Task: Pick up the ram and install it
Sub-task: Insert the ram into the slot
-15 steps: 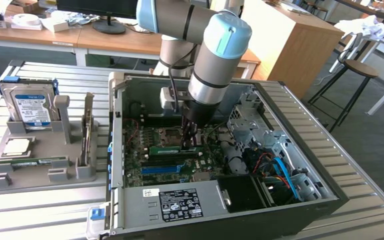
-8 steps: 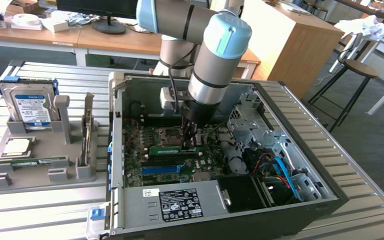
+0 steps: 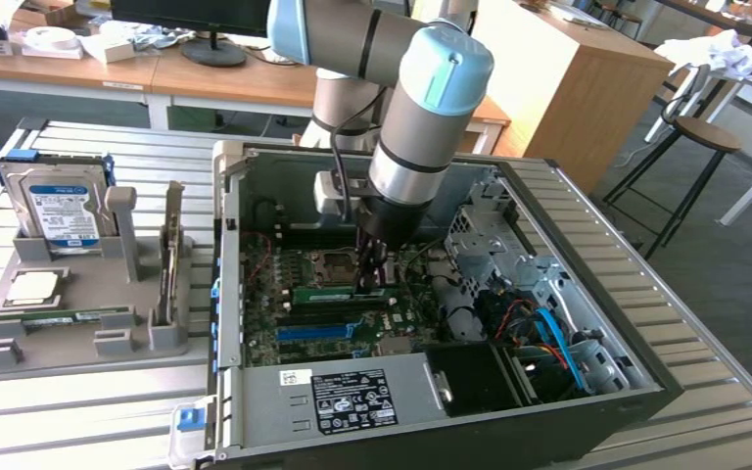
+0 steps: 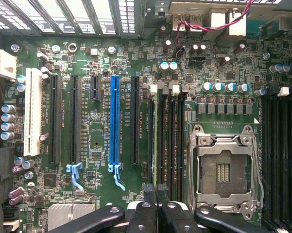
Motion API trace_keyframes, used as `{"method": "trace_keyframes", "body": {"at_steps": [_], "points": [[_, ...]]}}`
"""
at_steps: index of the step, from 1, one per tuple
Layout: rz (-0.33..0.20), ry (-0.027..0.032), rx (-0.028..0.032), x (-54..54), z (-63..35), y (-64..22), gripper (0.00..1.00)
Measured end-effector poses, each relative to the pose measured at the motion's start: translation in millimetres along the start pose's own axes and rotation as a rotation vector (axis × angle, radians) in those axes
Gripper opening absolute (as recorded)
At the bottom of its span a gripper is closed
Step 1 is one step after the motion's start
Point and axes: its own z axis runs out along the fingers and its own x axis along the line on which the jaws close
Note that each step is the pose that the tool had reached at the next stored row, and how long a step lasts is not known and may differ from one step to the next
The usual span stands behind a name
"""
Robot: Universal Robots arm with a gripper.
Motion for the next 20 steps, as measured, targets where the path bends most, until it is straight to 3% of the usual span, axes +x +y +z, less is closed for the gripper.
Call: {"method": "trace_keyframes", "body": {"at_steps": [20], "points": [[0.000,0.0000,0.0000,2.2,0.9,0.7,0.11]]}}
